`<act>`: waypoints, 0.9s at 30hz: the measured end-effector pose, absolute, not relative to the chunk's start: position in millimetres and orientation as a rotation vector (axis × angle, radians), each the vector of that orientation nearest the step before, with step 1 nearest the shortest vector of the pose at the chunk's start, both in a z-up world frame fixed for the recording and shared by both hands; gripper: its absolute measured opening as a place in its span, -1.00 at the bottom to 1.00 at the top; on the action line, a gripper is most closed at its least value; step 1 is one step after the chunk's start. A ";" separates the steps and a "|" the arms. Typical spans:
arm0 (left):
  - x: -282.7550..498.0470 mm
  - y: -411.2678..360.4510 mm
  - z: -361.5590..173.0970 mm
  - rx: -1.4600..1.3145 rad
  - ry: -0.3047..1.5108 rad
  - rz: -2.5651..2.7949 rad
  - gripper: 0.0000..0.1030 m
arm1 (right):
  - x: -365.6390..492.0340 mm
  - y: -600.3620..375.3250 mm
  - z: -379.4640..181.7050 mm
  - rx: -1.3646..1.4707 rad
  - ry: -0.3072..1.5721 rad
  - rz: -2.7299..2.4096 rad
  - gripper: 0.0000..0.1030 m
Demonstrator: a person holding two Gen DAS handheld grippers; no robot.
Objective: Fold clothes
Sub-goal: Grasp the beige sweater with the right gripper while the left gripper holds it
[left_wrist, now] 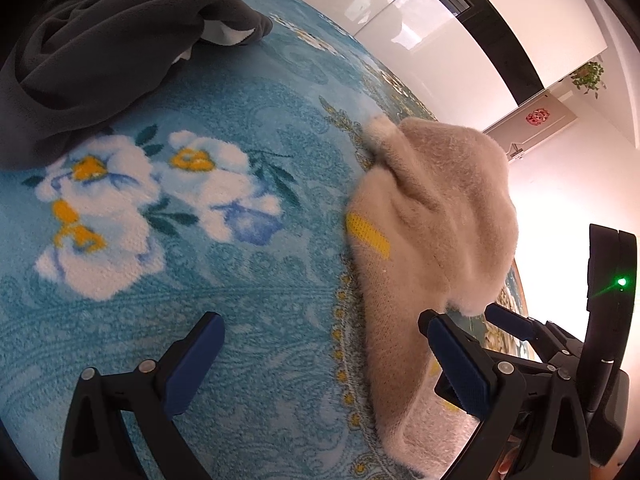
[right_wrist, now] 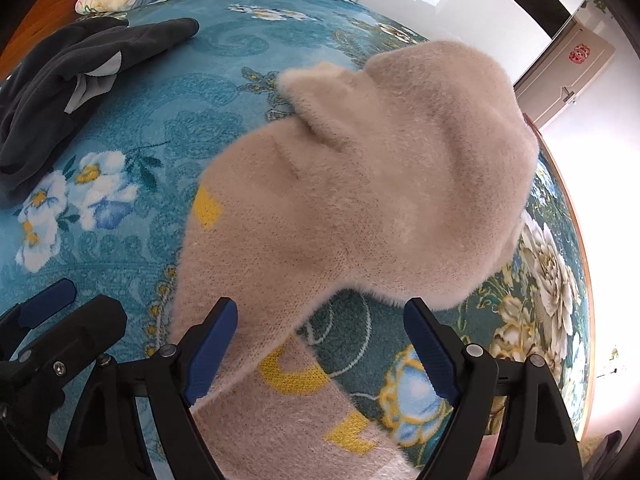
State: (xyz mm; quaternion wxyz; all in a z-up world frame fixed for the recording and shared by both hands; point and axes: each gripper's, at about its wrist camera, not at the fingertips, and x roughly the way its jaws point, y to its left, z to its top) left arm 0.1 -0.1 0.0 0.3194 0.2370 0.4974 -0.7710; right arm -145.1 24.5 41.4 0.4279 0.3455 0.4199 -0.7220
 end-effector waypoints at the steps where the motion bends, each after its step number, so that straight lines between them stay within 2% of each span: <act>1: 0.3 -0.5 -0.2 0.621 1.309 -2.027 1.00 | -146.0 24.3 41.6 0.864 1.045 -1.802 0.67; 11: 4.9 -5.2 -1.3 0.598 1.327 -2.021 1.00 | -167.4 32.5 50.0 0.885 0.952 -1.819 0.67; 20: 12.0 -10.7 1.8 0.537 1.354 -2.007 1.00 | -189.9 44.4 34.6 1.174 0.558 -1.641 0.66; 27: 18.4 -15.3 3.4 0.486 1.384 -1.987 1.00 | -194.6 50.7 20.5 1.192 0.364 -1.629 0.65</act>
